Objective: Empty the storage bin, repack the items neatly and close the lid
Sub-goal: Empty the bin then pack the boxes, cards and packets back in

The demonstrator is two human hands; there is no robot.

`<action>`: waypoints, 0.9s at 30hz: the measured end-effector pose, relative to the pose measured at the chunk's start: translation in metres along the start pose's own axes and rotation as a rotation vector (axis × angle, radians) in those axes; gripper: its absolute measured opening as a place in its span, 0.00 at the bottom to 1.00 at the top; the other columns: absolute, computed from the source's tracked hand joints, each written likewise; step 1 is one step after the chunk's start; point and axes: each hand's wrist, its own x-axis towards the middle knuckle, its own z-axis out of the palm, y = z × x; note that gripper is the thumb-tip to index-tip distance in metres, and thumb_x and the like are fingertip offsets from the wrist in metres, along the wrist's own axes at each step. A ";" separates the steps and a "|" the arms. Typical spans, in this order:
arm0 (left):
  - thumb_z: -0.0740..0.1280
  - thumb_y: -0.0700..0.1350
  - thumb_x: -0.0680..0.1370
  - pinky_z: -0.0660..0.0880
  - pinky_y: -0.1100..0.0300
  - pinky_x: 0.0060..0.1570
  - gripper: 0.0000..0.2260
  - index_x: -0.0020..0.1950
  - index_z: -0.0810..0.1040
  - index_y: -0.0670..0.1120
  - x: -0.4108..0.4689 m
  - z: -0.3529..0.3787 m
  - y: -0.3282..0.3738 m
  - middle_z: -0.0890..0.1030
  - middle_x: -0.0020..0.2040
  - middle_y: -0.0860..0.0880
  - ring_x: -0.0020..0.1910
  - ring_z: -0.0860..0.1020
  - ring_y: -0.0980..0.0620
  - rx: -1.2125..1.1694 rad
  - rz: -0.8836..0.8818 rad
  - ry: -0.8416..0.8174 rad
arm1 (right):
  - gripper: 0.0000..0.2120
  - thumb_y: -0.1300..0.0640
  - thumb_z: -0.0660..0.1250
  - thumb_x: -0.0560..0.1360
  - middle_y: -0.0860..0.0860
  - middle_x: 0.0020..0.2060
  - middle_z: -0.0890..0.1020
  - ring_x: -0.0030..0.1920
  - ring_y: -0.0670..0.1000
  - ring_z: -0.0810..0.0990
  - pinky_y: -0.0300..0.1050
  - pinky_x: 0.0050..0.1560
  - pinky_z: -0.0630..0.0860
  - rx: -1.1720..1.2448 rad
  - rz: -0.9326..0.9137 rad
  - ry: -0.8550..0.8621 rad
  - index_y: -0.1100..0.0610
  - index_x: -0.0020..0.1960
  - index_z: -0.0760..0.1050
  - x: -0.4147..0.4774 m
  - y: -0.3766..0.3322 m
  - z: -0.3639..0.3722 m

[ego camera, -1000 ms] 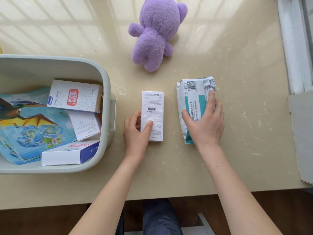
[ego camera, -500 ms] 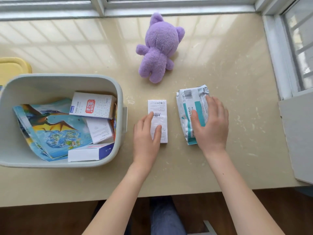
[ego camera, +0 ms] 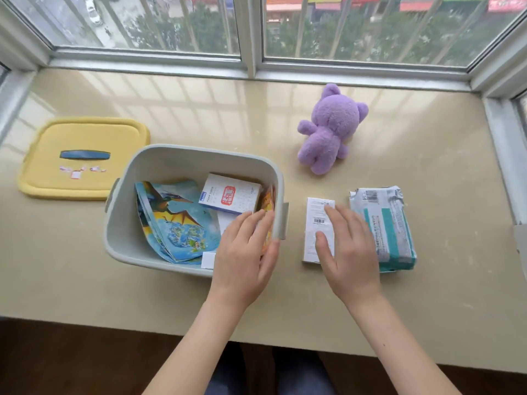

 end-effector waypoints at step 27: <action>0.69 0.50 0.76 0.69 0.49 0.67 0.25 0.70 0.71 0.41 0.029 -0.066 -0.226 0.75 0.64 0.43 0.66 0.70 0.42 0.153 -0.136 -0.205 | 0.40 0.40 0.70 0.68 0.56 0.64 0.71 0.62 0.60 0.69 0.56 0.59 0.71 -0.299 0.043 -0.503 0.55 0.74 0.62 0.095 -0.106 0.172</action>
